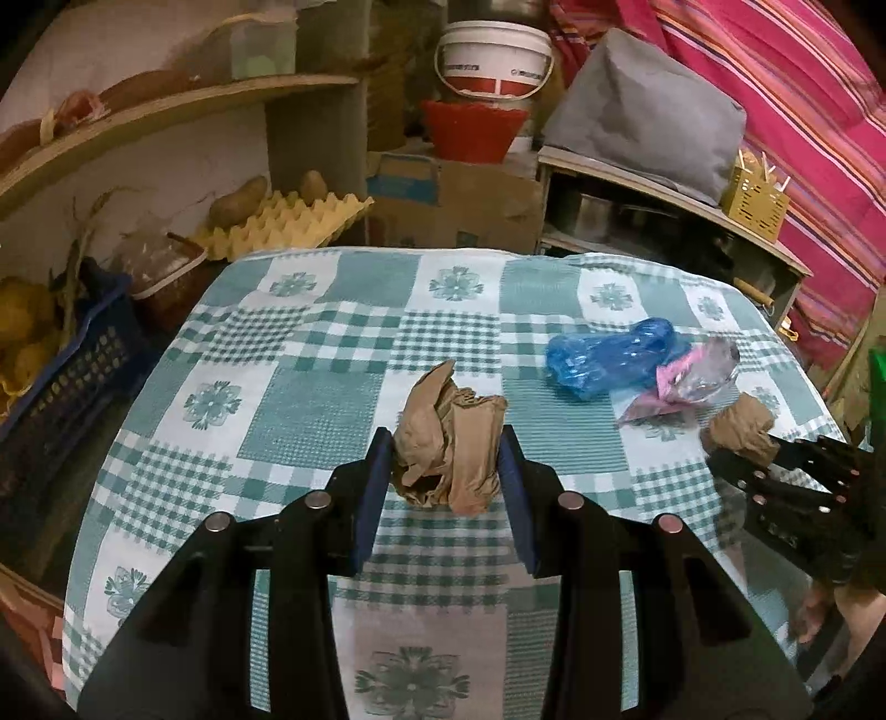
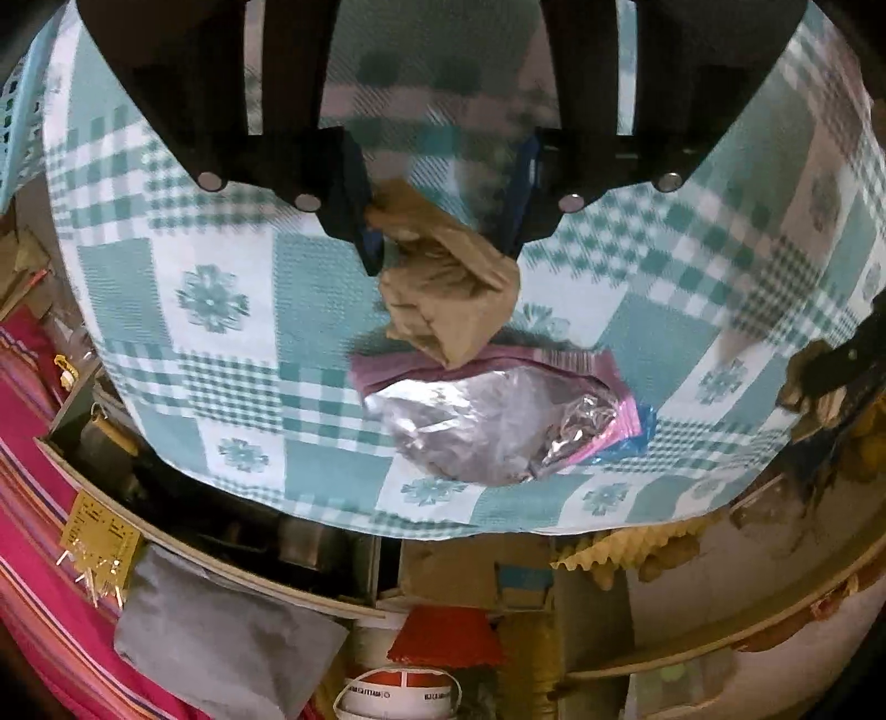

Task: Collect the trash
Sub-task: 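Carry both tan stockings over the blue basket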

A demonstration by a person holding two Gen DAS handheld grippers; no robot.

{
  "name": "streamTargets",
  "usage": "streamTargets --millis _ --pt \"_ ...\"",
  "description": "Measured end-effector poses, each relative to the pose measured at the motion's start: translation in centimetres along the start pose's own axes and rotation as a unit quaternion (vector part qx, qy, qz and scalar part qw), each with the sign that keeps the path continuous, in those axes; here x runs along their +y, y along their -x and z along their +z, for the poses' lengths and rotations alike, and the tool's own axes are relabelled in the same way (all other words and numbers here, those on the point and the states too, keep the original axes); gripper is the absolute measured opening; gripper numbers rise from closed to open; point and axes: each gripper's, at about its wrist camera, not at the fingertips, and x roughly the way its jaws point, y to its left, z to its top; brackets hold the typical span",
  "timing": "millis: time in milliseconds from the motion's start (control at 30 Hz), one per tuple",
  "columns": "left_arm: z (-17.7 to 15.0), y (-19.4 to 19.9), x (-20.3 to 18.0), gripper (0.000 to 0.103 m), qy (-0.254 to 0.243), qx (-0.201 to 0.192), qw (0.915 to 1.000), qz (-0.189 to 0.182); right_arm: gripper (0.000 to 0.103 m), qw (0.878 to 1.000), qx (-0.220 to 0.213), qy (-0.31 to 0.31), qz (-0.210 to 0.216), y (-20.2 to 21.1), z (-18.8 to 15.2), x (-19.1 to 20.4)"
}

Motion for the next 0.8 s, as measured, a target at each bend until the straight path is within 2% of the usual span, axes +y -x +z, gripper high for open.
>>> streamTargets --millis 133,333,800 --pt "0.3 0.9 -1.4 0.037 -0.005 -0.011 0.9999 -0.007 0.042 1.0 -0.017 -0.009 -0.018 2.6 -0.8 -2.5" --pt "0.2 2.1 -4.9 0.037 -0.021 -0.023 0.9992 -0.025 0.042 0.996 -0.051 -0.05 -0.054 6.9 -2.3 -8.5" --pt "-0.5 3.8 -15.3 0.037 -0.085 -0.035 0.9937 -0.064 0.042 0.982 -0.07 -0.126 -0.124 12.6 -8.0 -21.8"
